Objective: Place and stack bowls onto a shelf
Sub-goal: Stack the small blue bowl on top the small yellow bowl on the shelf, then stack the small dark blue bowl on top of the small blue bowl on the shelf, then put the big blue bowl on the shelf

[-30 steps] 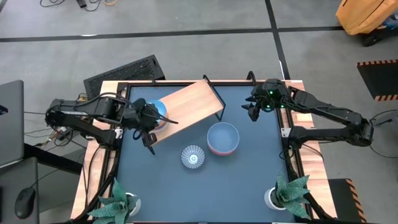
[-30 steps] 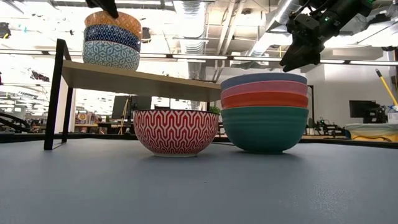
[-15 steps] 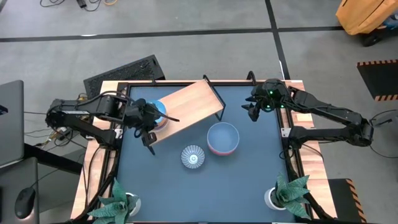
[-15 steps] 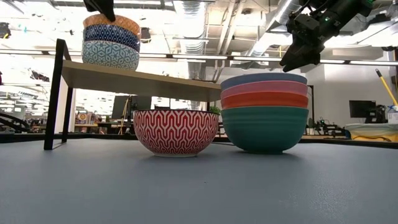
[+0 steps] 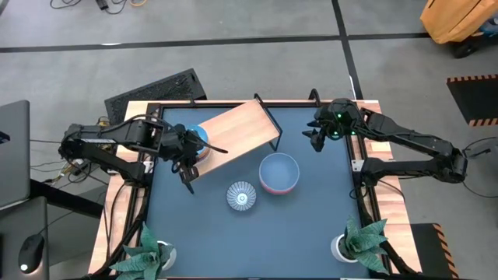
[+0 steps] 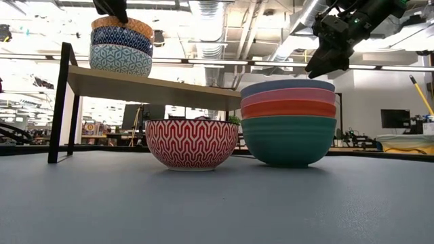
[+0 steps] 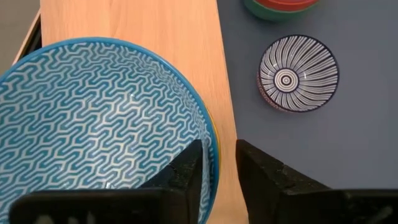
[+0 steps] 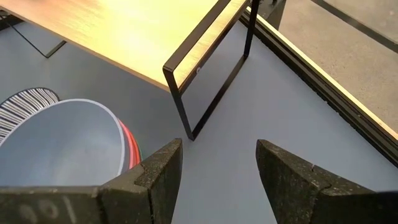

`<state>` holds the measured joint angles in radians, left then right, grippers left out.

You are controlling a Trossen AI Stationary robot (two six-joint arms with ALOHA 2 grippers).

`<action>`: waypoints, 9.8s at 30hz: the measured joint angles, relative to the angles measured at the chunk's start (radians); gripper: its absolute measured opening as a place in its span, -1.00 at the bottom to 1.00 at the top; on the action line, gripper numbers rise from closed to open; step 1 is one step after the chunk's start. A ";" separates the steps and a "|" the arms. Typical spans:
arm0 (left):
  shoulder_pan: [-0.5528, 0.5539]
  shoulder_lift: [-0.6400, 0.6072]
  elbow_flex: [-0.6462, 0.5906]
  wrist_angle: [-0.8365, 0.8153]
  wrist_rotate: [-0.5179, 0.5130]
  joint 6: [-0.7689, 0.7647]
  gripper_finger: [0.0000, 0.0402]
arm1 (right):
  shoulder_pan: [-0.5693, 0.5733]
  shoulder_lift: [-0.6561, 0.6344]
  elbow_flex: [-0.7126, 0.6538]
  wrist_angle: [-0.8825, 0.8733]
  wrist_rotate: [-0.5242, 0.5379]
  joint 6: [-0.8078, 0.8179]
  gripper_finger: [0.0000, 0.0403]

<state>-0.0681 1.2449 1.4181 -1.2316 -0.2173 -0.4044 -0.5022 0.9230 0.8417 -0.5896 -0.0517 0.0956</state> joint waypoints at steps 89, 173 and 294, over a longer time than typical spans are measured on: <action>-0.181 0.565 -0.238 0.787 0.237 0.371 -0.29 | 0.003 0.000 0.000 -0.028 -0.003 0.009 0.14; -0.103 -0.036 0.063 -0.003 -0.221 -0.019 -1.00 | -0.038 0.000 0.000 0.007 0.001 0.038 0.14; -0.209 0.476 0.503 0.428 0.083 0.094 -0.25 | 0.192 0.090 0.072 -0.059 0.103 0.062 0.14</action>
<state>-0.2771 1.7210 1.9209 -0.8038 -0.1342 -0.3103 -0.3104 1.0131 0.9138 -0.6485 0.0513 0.1572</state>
